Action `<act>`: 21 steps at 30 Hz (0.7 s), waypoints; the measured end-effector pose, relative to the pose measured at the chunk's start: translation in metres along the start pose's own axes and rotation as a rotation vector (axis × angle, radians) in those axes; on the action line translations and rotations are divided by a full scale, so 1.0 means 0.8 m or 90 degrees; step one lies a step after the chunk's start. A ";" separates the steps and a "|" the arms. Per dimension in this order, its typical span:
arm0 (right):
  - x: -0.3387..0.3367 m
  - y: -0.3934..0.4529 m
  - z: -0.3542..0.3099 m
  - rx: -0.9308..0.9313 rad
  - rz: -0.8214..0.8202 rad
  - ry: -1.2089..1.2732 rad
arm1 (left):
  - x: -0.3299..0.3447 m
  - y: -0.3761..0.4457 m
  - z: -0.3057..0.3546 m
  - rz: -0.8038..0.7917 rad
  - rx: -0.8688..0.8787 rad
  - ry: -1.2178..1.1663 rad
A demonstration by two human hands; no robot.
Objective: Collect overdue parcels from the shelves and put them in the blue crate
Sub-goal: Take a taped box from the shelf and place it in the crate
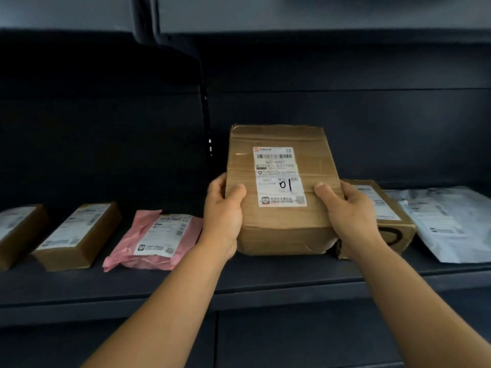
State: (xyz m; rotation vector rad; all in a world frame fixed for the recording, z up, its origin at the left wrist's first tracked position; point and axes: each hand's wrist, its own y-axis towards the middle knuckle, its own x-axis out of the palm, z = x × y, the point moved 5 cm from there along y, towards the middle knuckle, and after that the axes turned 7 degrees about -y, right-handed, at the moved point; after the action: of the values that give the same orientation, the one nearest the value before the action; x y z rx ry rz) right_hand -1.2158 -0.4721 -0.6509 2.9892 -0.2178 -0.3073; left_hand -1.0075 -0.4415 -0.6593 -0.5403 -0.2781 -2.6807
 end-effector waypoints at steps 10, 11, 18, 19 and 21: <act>-0.072 -0.011 -0.061 0.103 0.129 0.025 | 0.082 -0.008 0.065 -0.143 -0.057 -0.059; -0.081 -0.014 -0.065 0.114 0.142 0.025 | 0.091 -0.012 0.068 -0.170 -0.071 -0.060; -0.177 -0.062 -0.085 0.154 0.276 -0.026 | 0.168 -0.055 0.052 -0.302 -0.147 -0.062; -0.194 -0.071 -0.085 0.160 0.300 -0.037 | 0.182 -0.065 0.046 -0.319 -0.161 -0.065; -0.227 -0.094 -0.085 0.167 0.348 -0.060 | 0.209 -0.087 0.033 -0.350 -0.189 -0.070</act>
State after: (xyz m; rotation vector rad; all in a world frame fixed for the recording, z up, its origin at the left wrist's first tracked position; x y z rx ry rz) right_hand -1.3679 -0.3622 -0.5606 2.9969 -1.1350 -0.3765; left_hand -1.1693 -0.4280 -0.5753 -0.7971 -0.0594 -3.2589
